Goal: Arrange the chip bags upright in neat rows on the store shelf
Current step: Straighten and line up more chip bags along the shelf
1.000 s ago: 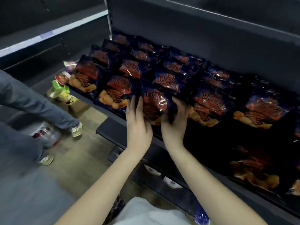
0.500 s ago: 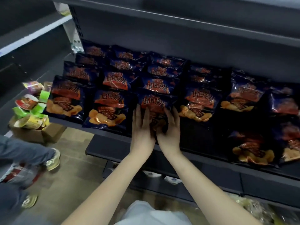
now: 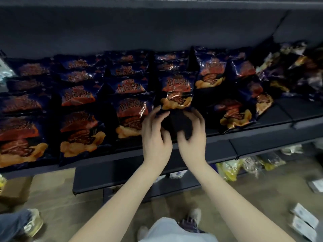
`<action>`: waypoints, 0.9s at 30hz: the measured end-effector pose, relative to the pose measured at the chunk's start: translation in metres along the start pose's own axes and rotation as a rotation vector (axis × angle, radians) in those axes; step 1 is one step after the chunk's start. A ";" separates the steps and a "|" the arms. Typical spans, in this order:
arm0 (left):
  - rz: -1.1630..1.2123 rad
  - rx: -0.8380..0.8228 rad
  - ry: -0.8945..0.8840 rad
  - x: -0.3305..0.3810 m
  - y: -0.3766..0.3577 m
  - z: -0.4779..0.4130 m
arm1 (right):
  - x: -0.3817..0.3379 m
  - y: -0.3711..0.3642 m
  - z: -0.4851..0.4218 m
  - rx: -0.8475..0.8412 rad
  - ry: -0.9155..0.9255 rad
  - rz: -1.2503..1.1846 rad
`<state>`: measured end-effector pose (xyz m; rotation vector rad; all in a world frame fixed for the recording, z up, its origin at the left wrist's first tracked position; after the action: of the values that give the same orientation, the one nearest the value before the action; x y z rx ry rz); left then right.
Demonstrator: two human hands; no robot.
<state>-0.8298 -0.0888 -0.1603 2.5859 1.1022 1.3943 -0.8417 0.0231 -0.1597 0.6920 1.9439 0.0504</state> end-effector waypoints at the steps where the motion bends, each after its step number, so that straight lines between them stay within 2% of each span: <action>1: 0.026 -0.020 0.008 0.006 -0.008 0.003 | 0.005 0.012 -0.002 0.040 0.001 0.022; 4: 0.103 -0.103 0.038 0.022 -0.037 0.015 | 0.020 0.052 -0.012 0.160 -0.045 0.045; 7: 0.176 -0.182 0.147 0.038 -0.066 0.022 | 0.038 0.089 -0.025 0.255 -0.090 0.075; 12: 0.186 -0.221 0.190 0.061 -0.110 0.010 | 0.069 0.127 -0.057 0.293 -0.079 0.108; 17: 0.070 -0.314 0.192 0.074 -0.154 -0.005 | 0.098 0.138 -0.092 0.146 -0.013 0.180; 24: -0.322 -0.490 0.064 0.063 -0.201 -0.007 | 0.130 0.140 -0.119 -0.164 0.104 0.234; 27: -0.478 -0.584 -0.006 0.057 -0.209 0.000 | 0.144 0.137 -0.128 -0.310 0.244 0.332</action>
<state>-0.9297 0.1016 -0.1840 1.7816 1.0204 1.3276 -0.9330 0.2407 -0.1716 0.8196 1.9702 0.6542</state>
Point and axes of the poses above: each hand's wrist, its own z-axis away from the middle knuckle, its own y-axis out of the back of the hand, x = y × z, the point moved 3 cm from there along -z, towards the middle knuckle, and after that the axes turned 7 degrees about x, right-handed, at the moved point
